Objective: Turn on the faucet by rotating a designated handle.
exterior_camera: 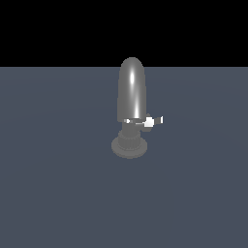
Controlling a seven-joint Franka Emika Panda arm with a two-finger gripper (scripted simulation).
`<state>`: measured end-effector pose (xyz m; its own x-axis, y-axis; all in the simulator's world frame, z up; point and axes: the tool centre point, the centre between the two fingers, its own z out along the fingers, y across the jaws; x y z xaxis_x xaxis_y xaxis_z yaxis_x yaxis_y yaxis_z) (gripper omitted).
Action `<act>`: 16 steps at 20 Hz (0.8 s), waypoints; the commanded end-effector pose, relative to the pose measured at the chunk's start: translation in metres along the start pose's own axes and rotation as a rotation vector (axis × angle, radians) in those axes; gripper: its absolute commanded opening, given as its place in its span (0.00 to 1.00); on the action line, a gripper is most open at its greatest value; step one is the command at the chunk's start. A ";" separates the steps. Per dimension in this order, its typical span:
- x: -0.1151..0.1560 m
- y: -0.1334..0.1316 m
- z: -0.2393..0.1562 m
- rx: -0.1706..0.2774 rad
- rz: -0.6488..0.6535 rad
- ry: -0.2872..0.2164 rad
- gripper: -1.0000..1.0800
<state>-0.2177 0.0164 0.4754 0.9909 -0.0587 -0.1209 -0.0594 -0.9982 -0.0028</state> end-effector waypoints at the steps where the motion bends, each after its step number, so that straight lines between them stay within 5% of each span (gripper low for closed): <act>1: 0.011 -0.001 0.000 0.017 0.033 -0.038 0.00; 16: 0.086 0.000 0.009 0.137 0.262 -0.299 0.00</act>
<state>-0.1408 0.0126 0.4587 0.8808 -0.2670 -0.3910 -0.3145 -0.9473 -0.0615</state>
